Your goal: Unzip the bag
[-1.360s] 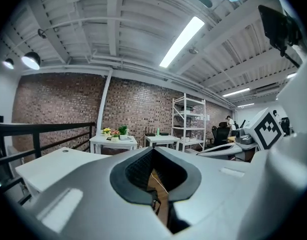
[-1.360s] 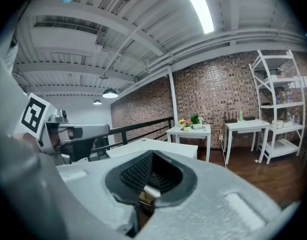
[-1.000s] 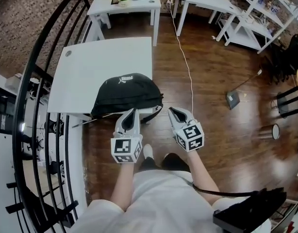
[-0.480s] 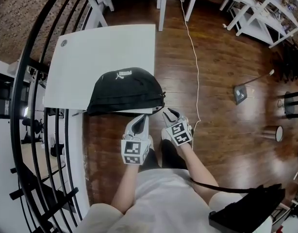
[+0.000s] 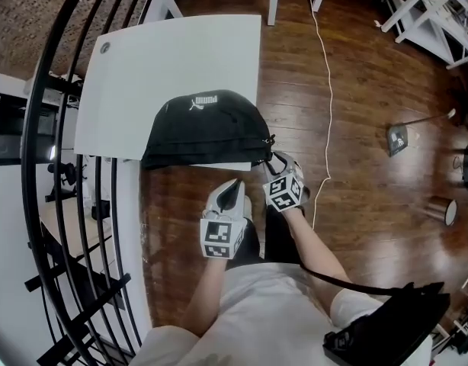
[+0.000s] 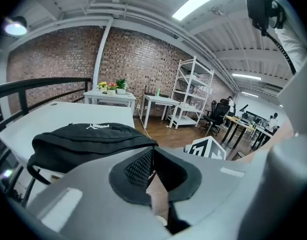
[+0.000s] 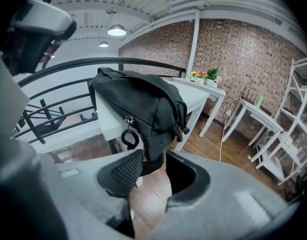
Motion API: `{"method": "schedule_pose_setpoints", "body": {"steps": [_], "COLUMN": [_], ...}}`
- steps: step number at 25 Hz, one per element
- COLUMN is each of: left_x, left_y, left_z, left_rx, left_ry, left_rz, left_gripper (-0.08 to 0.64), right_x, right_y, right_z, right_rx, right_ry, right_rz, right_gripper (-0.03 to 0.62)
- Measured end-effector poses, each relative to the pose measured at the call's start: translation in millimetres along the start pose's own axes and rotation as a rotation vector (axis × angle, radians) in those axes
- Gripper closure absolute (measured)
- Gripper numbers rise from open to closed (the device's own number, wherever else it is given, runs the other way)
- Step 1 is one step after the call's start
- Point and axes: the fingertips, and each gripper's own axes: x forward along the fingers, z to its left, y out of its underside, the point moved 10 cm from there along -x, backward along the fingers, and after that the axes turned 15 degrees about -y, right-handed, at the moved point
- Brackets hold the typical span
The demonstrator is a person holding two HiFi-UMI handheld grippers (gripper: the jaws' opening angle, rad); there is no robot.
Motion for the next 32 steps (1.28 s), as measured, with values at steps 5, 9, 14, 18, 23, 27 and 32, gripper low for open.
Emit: {"method": "schedule_pose_setpoints", "body": {"steps": [5, 9, 14, 18, 23, 27, 32], "left_x": [4.5, 9.2, 21.9, 35.6, 57.7, 68.8, 72.7], "left_y": [7.2, 9.4, 15.3, 17.6, 19.4, 21.7, 19.0], "left_z": [-0.4, -5.3, -8.7, -13.4, -16.4, -19.6, -25.6], "left_rx": [-0.011, -0.015, -0.016, -0.011, -0.017, -0.036, -0.063], "left_ry": [0.004, 0.026, 0.063, 0.061, 0.035, 0.013, 0.010], "left_rz": [0.019, 0.041, 0.092, 0.119, 0.136, 0.144, 0.124], "left_gripper": [0.541, 0.523, 0.446, 0.394, 0.380, 0.399, 0.445], "right_x": [1.0, -14.3, -37.0, -54.3, -64.8, -68.1, -73.2], "right_y": [-5.5, -16.1, -40.5, -55.3, -66.3, -70.1, -71.1], "right_z": [-1.2, -4.8, -4.5, 0.4, 5.7, 6.2, 6.5], "right_rx": [-0.016, 0.017, 0.088, 0.130, 0.150, 0.148, 0.155], "right_ry": [-0.035, -0.104, -0.170, -0.200, -0.209, -0.201, -0.191], "right_rz": [-0.008, 0.014, -0.005, -0.017, -0.016, -0.011, -0.014], "right_gripper": [0.499, 0.526, 0.543, 0.548, 0.549, 0.551, 0.552]}}
